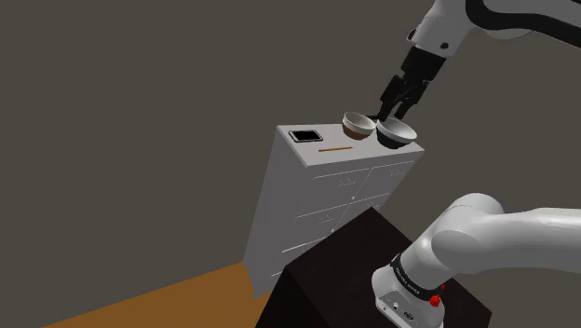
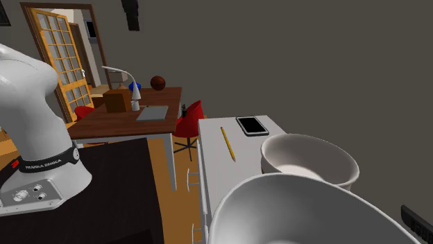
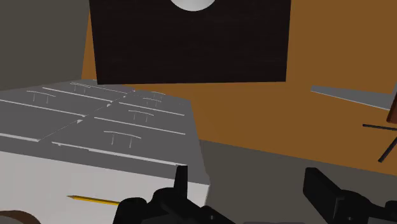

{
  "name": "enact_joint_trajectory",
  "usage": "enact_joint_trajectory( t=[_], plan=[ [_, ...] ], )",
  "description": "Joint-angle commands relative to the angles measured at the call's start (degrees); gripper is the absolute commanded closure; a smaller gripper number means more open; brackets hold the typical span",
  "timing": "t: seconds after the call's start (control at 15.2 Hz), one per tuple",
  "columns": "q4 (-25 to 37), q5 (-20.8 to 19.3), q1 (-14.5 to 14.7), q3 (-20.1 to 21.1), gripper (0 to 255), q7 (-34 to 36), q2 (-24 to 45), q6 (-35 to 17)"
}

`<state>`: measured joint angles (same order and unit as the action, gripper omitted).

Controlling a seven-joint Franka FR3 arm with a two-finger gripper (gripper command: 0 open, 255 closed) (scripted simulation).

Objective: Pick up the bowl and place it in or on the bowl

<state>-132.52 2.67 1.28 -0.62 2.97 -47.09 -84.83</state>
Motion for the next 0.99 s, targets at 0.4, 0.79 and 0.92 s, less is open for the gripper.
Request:
enact_joint_trajectory(
  t=[0.4,0.79,0.92],
  plan=[
    [-0.5,-4.3,-1.9,-3.7,0,-4.2,8.1,-7.8],
    [1.5,-7.6,-3.6,-7.2,0,-7.9,17.8,-15.2],
    [2.7,-8.4,-4.1,-8.4,0,-9.1,21.4,-17.4]
  ],
)
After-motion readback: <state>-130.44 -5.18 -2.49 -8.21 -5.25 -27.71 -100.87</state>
